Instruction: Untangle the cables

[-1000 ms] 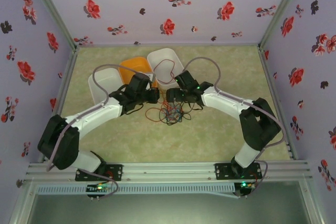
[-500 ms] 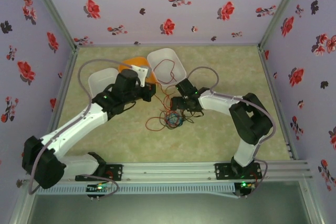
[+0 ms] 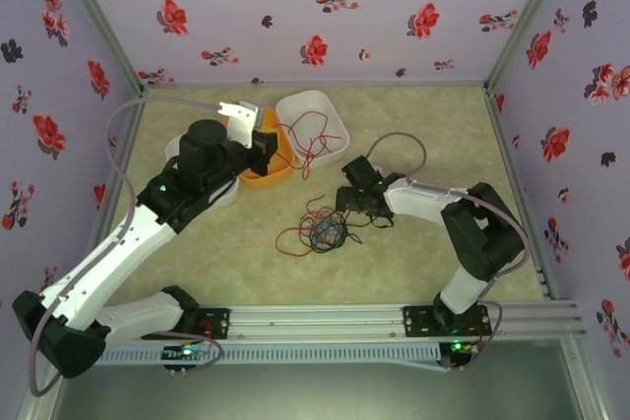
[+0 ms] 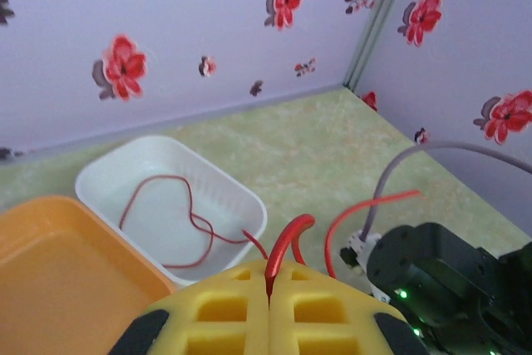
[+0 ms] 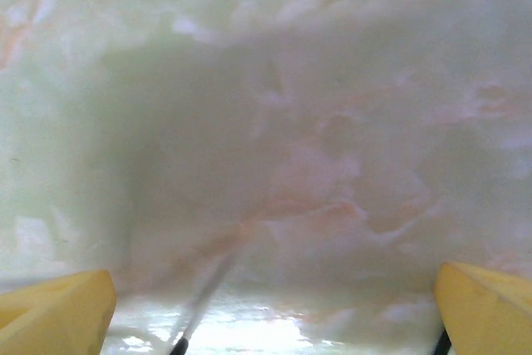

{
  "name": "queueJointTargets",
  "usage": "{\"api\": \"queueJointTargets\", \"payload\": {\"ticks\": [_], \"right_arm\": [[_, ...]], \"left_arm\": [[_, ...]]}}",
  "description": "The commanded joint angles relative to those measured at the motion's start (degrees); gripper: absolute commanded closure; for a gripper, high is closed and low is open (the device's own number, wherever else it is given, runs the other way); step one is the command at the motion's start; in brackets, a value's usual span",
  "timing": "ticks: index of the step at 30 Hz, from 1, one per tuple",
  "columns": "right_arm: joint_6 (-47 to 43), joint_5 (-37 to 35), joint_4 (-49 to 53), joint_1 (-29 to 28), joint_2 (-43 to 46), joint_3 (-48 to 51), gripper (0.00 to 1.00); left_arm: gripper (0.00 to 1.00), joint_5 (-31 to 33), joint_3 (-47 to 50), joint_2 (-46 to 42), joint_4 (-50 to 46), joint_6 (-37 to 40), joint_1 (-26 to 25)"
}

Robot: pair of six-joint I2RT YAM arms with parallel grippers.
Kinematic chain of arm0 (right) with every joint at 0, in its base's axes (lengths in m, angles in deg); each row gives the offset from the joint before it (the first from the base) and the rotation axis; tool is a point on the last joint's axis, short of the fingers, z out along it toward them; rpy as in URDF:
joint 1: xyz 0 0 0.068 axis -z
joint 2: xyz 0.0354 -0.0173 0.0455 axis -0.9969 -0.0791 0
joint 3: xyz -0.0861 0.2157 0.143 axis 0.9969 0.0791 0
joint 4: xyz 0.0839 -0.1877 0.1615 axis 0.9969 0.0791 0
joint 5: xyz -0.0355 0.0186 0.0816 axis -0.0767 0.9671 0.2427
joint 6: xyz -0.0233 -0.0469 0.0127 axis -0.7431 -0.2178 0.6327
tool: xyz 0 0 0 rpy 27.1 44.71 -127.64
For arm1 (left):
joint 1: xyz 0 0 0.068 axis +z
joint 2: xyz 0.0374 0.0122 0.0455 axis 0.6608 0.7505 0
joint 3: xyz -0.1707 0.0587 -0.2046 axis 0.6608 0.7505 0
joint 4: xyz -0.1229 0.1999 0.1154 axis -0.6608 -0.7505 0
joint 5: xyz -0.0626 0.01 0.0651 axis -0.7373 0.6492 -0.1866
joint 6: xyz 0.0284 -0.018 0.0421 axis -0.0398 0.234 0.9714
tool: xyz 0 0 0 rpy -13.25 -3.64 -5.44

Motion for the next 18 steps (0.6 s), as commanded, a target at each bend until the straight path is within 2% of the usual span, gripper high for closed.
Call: {"api": "queueJointTargets", "payload": {"ticks": [1, 14, 18], "right_arm": [[0.95, -4.17, 2.78, 0.45, 3.50, 0.91, 0.01], [-6.21, -6.61, -1.70, 0.44, 24.48, 1.99, 0.01], [-6.75, -11.70, -4.07, 0.46, 29.39, 2.52, 0.01]], "left_arm": [[1.00, 1.81, -3.09, 1.15, 2.55, 4.43, -0.23], [1.00, 1.67, -7.52, 9.03, 4.13, 5.76, -0.14], [1.00, 2.30, -10.05, 13.33, 5.62, 3.90, 2.01]]}}
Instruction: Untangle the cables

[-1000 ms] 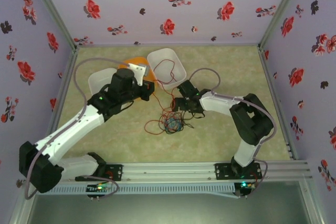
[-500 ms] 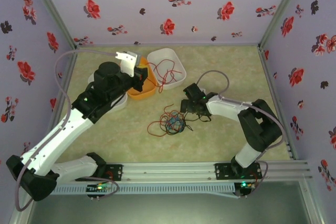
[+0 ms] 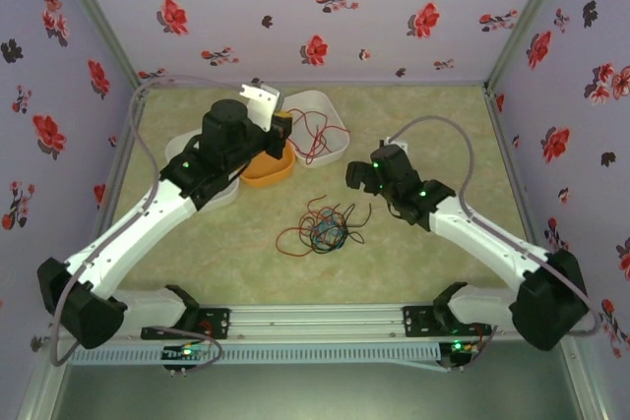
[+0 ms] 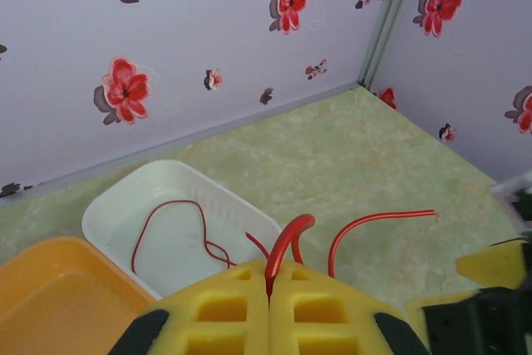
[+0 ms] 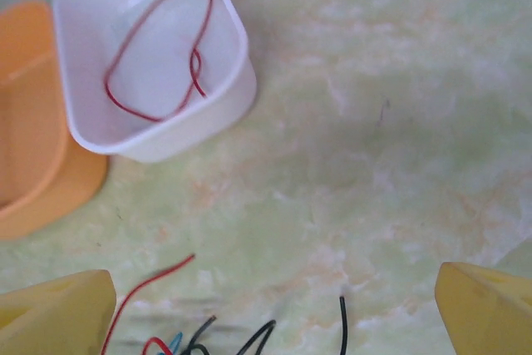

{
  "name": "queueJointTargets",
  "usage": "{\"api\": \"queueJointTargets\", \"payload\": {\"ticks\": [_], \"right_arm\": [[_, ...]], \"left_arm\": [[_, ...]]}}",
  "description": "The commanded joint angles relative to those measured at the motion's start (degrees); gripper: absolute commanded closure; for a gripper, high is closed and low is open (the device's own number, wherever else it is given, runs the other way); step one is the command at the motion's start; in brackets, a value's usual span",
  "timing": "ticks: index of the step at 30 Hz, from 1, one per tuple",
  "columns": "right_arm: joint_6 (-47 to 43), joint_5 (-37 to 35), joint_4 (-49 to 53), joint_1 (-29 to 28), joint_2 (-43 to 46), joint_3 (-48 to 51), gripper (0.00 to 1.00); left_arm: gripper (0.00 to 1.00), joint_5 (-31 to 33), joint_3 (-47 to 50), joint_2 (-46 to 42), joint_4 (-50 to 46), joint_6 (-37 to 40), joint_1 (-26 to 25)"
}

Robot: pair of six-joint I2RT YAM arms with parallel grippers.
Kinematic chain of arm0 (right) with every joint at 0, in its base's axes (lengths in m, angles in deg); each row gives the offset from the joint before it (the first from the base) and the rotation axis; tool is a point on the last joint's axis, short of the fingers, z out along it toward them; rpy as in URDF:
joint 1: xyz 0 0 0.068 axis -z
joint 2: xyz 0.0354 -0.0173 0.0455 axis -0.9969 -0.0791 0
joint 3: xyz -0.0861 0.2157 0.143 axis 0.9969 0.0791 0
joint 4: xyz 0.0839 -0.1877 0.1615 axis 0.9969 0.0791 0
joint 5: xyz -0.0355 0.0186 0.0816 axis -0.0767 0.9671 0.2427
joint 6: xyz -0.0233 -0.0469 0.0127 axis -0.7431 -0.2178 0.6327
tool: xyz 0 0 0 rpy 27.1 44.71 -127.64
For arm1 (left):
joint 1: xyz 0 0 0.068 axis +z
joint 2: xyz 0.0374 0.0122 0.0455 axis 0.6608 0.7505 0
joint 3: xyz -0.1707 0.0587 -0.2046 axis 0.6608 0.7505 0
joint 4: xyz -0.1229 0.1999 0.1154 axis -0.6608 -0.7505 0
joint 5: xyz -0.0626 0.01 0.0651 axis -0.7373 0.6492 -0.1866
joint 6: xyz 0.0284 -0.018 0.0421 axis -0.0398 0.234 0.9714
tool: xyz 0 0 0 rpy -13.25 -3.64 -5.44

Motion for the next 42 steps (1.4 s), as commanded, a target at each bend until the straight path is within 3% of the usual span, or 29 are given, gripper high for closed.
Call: {"api": "queueJointTargets", "payload": {"ticks": [1, 5, 10, 17, 33, 42], "right_arm": [[-1.97, -7.63, -2.49, 0.28, 3.12, 0.67, 0.01], [-3.74, -12.65, -2.74, 1.03, 3.19, 0.01, 0.01], [-3.88, -13.61, -2.78, 1.38, 1.44, -1.58, 0.01], [-2.05, -15.76, 2.10, 1.49, -1.81, -5.34, 0.01], [1.03, -13.93, 4.92, 2.45, -5.67, -8.73, 0.01], [3.12, -13.01, 10.69, 2.80, -7.89, -12.84, 0.01]], "left_arm": [[1.00, 2.09, -4.03, 3.67, 3.09, -1.14, 2.35], [1.00, 2.45, -9.37, 11.54, 2.15, -5.14, 6.47], [1.00, -0.55, -17.60, 22.75, 0.86, -9.04, 10.18], [1.00, -10.00, -29.00, 36.00, -2.81, -15.32, 13.67], [1.00, -13.39, -37.81, 46.08, -11.00, -14.93, 15.31], [1.00, -13.39, -47.23, 53.89, -23.70, -12.35, 15.33]]}}
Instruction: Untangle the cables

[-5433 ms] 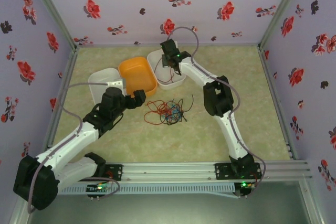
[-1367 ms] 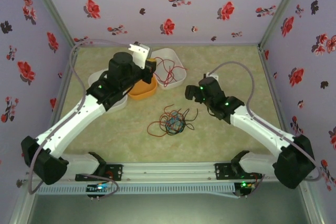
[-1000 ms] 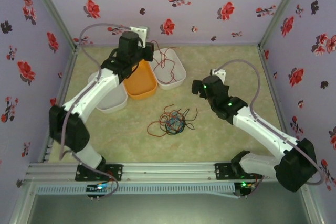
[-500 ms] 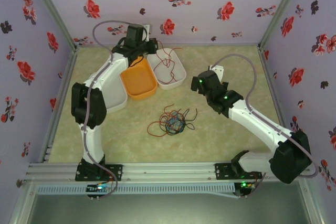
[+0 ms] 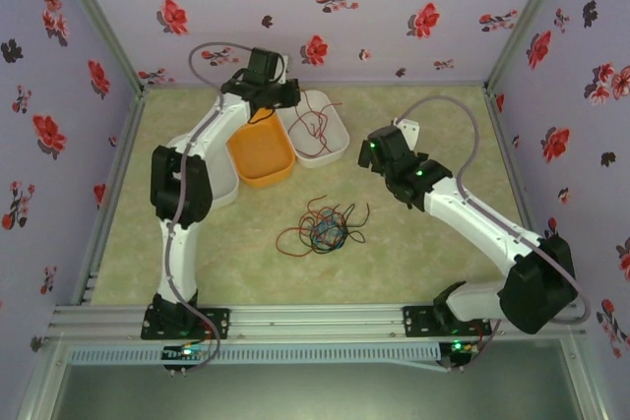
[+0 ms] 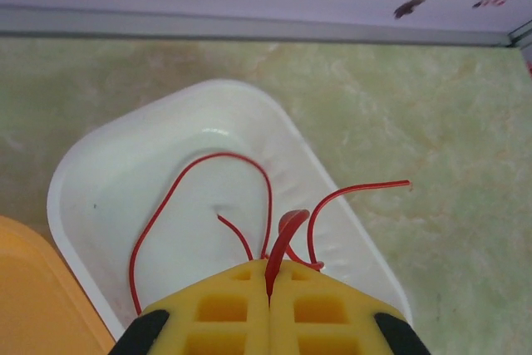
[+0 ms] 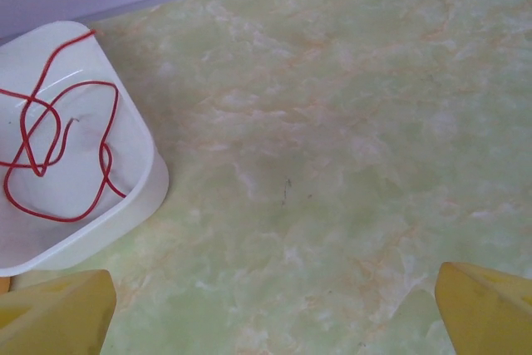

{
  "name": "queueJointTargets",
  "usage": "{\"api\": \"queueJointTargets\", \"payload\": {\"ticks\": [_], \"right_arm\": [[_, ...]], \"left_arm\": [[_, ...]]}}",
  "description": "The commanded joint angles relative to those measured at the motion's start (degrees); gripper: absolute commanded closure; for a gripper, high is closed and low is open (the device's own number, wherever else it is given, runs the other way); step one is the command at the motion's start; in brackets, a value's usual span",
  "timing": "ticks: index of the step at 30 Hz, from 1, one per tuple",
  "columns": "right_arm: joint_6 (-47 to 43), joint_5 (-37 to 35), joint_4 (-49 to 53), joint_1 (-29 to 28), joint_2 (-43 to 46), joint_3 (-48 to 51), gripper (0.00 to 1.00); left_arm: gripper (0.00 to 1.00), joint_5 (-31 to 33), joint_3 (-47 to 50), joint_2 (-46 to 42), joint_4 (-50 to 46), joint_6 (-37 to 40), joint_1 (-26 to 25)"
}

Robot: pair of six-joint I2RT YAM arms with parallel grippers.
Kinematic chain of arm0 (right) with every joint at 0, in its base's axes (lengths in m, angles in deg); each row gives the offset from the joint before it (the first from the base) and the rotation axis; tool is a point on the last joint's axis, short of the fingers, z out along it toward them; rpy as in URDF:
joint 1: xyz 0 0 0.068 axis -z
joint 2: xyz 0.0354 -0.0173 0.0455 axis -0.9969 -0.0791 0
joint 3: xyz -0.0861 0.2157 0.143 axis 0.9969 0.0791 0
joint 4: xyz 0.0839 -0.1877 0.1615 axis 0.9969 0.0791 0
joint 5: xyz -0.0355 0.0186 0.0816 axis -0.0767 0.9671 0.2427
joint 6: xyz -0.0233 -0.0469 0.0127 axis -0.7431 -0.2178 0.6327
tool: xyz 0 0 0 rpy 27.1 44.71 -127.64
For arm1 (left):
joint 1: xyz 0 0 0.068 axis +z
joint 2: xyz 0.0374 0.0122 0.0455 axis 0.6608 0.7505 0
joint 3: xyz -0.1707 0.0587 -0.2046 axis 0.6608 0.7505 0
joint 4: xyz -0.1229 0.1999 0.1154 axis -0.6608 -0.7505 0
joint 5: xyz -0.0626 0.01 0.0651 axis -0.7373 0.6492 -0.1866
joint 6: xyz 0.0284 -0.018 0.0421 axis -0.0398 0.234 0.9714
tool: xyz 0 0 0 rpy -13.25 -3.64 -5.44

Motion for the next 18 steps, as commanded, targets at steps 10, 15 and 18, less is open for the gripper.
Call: {"api": "queueJointTargets", "payload": {"ticks": [10, 15, 18], "right_arm": [[0.09, 5.02, -1.64, 0.44, 0.05, -0.99, 0.01], [0.38, 3.95, 0.86, 0.55, -0.32, -2.52, 0.01], [0.67, 3.62, 0.95, 0.53, 0.07, -2.44, 0.01]], "left_arm": [[0.94, -1.08, -9.76, 7.77, -13.50, 4.92, 0.38], [0.86, -0.67, -12.38, 10.31, -15.14, 5.40, 0.33], [0.76, -0.66, -12.89, 10.78, -15.15, 5.21, 0.36]]}}
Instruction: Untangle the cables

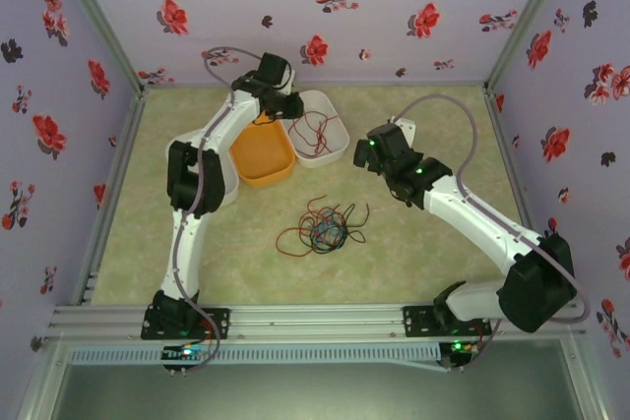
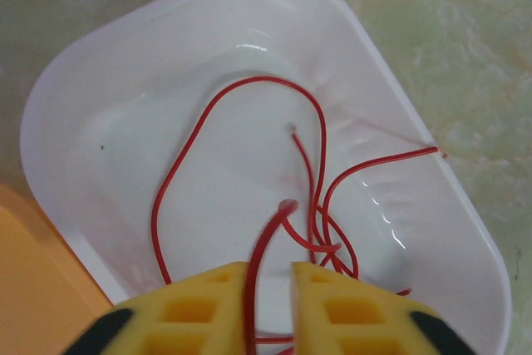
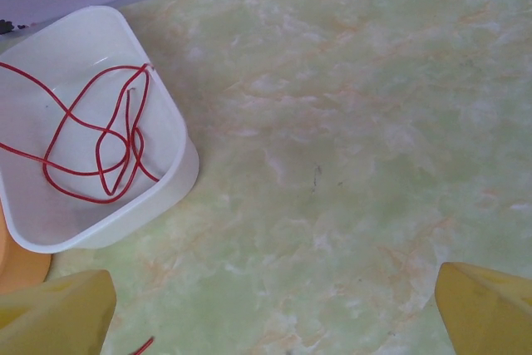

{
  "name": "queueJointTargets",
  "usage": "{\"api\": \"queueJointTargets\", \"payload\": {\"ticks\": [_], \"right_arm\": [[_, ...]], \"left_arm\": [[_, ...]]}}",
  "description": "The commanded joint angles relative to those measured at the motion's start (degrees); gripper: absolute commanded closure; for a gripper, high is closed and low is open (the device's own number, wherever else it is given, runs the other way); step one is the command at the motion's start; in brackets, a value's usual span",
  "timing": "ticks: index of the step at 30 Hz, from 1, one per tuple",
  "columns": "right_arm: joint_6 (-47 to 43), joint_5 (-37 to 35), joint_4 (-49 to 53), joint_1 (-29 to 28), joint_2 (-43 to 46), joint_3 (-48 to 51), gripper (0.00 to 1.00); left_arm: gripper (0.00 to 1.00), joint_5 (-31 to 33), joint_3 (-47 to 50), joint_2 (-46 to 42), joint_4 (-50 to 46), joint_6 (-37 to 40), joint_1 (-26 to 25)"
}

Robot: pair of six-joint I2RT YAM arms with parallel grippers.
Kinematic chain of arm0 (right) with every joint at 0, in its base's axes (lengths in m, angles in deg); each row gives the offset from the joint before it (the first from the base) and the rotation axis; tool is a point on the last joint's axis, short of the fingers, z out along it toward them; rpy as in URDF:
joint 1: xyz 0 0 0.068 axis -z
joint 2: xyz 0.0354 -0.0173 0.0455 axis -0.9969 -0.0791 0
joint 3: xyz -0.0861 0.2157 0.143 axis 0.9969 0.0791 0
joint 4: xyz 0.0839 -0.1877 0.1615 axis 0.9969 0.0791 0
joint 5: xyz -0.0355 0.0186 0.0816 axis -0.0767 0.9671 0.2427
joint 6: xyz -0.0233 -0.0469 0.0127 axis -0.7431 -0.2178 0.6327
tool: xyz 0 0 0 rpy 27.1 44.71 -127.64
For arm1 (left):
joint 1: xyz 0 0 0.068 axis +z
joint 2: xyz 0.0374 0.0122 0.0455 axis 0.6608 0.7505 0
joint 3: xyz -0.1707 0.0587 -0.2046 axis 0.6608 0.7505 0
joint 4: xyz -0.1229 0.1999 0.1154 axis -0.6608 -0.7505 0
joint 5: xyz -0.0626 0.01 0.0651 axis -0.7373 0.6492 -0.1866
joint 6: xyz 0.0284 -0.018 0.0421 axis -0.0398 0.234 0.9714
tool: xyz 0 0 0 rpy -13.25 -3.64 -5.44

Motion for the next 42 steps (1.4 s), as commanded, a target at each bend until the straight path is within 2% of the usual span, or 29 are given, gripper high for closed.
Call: {"api": "queueJointTargets", "payload": {"ticks": [1, 8, 18, 21, 26, 29, 37, 42], "right_arm": [[0.46, -0.55, 0.70, 0.53, 0.62, -1.46, 0.01], [0.82, -0.90, -0.60, 0.53, 1.86, -0.20, 0.01], [0.91, -2.45, -1.21, 0.71, 2.56, 0.08, 0.01], [0.74, -2.37, -0.83, 0.71, 2.30, 0.25, 0.01], [-0.39, -1.15, -1.10, 0.71, 1.16, 0.54, 0.01], [-1.24, 0.61, -0.74, 0.66, 0.10, 0.26, 0.01], [-3.30, 8.78, 0.07, 0.63, -3.48, -0.35, 0.15], [-4.77, 14.70, -0.75, -0.20, -5.60, -0.51, 0.20]], "left_arm": [[0.71, -0.66, -2.37, 1.11, -2.10, 0.77, 0.29], [0.48, -0.59, -2.06, -1.73, -1.09, 0.53, 0.27], [0.28, 0.29, 0.97, -7.74, 1.35, 0.29, 0.15], [0.21, 1.00, 3.69, -10.69, 2.44, 0.46, -0.25], [0.00, 2.78, 12.11, -18.56, 6.61, 0.66, -2.03], [0.00, 4.75, 20.01, -24.69, 11.40, 0.01, -3.55], [0.00, 10.65, 47.87, -44.22, 27.31, -3.11, -6.66], [0.00, 13.52, 62.74, -54.08, 31.41, -5.57, -7.90]]}}
